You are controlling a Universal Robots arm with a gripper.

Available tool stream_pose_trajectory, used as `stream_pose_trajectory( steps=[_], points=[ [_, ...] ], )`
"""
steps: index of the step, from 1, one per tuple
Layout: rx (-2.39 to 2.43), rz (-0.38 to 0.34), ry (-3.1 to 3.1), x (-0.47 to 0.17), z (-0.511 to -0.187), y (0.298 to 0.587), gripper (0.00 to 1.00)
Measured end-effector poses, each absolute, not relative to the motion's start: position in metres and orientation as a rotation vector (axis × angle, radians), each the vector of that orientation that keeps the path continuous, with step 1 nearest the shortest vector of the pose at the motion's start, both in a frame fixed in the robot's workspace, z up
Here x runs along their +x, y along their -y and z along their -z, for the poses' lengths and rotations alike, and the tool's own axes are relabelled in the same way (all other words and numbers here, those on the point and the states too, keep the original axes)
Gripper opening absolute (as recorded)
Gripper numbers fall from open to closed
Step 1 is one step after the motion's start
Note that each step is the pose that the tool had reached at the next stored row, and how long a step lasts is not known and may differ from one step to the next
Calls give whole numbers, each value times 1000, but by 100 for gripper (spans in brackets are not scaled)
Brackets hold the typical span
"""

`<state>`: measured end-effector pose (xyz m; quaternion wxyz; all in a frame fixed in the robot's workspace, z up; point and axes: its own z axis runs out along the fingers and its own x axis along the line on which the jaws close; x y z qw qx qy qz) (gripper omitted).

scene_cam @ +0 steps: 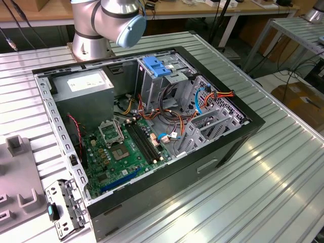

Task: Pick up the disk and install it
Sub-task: 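Pick up the disk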

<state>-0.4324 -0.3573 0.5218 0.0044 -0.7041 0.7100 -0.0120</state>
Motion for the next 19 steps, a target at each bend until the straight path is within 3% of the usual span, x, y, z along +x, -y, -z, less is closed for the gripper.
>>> stream_pose_trajectory(
  steps=[19],
  points=[
    [-2206,38,-2224,-416,-522,357,37]
  ],
)
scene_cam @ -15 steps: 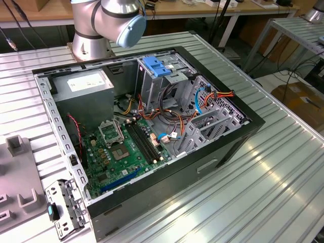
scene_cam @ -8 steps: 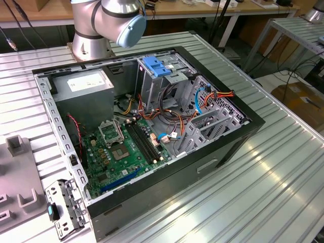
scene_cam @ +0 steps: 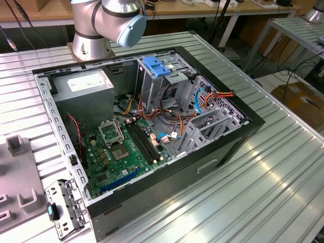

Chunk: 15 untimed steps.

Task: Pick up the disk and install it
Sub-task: 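Pick up the disk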

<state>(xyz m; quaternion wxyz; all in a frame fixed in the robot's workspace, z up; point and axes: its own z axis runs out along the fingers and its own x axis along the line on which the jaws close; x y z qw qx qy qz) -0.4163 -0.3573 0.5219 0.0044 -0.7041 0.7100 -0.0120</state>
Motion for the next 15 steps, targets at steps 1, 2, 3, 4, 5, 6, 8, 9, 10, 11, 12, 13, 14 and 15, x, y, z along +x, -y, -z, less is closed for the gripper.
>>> stream_pose_trajectory(
  steps=[1,2,3,4,5,6,8,9,10,11,12,13,14,15],
  points=[
    [-2206,38,-2224,-415,-522,357,37],
    [-2206,38,-2224,-413,-522,357,37],
    [-2206,38,-2224,-412,-522,357,37],
    [-2206,38,-2224,-410,-522,357,37],
    [-2206,38,-2224,-408,-522,357,37],
    [-2206,38,-2224,-407,-522,358,37],
    [-2206,38,-2224,-405,-522,359,37],
    [-2206,38,-2224,-404,-522,361,37],
    [-2206,38,-2224,-404,-522,362,37],
    [-2206,38,-2224,-403,-522,364,37],
    [-2206,38,-2224,-403,-522,365,37],
    [-2206,38,-2224,-402,-522,366,37],
    [-2206,38,-2224,-401,-522,366,37],
    [-2206,38,-2224,-400,-522,367,37]
  ],
)
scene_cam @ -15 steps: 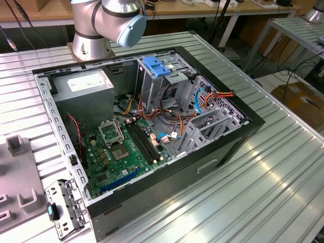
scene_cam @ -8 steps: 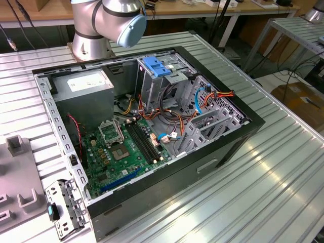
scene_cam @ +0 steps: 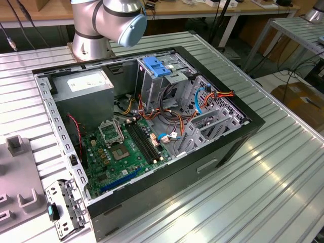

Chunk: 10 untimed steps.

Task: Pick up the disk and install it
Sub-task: 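Pick up the disk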

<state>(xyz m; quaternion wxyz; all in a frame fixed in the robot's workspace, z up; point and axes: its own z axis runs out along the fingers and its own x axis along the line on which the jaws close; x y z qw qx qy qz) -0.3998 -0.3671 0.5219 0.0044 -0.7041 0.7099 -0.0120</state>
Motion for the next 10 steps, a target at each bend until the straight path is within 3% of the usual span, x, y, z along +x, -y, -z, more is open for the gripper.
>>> stream_pose_trajectory(
  steps=[10],
  points=[
    [-2206,38,-2224,-381,-522,371,37]
  ],
)
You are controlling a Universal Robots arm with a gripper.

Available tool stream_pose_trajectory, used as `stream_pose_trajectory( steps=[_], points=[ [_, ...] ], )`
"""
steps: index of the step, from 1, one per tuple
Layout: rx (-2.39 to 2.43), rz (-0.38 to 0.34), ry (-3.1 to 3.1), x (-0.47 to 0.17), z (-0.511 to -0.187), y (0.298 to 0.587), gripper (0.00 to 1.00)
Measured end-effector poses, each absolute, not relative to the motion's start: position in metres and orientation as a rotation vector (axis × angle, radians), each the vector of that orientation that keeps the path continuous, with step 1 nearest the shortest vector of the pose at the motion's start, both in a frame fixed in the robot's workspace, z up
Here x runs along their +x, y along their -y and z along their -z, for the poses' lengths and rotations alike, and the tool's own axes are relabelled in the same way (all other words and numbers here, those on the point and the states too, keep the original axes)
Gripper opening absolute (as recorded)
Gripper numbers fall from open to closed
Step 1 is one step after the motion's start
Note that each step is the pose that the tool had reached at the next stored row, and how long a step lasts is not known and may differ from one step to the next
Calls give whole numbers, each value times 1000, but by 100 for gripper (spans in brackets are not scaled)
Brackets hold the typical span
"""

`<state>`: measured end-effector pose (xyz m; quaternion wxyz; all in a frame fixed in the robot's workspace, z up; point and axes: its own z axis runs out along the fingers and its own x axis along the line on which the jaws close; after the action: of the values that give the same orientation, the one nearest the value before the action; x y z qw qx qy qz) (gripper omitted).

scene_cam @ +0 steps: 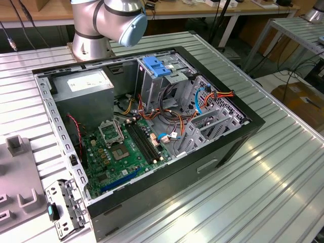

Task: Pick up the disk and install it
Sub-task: 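Pick up the disk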

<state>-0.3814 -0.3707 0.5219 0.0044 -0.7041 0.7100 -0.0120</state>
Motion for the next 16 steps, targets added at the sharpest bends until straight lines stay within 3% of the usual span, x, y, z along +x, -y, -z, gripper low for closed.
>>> stream_pose_trajectory(
  steps=[16],
  points=[
    [-2206,38,-2224,-363,-522,373,37]
  ],
)
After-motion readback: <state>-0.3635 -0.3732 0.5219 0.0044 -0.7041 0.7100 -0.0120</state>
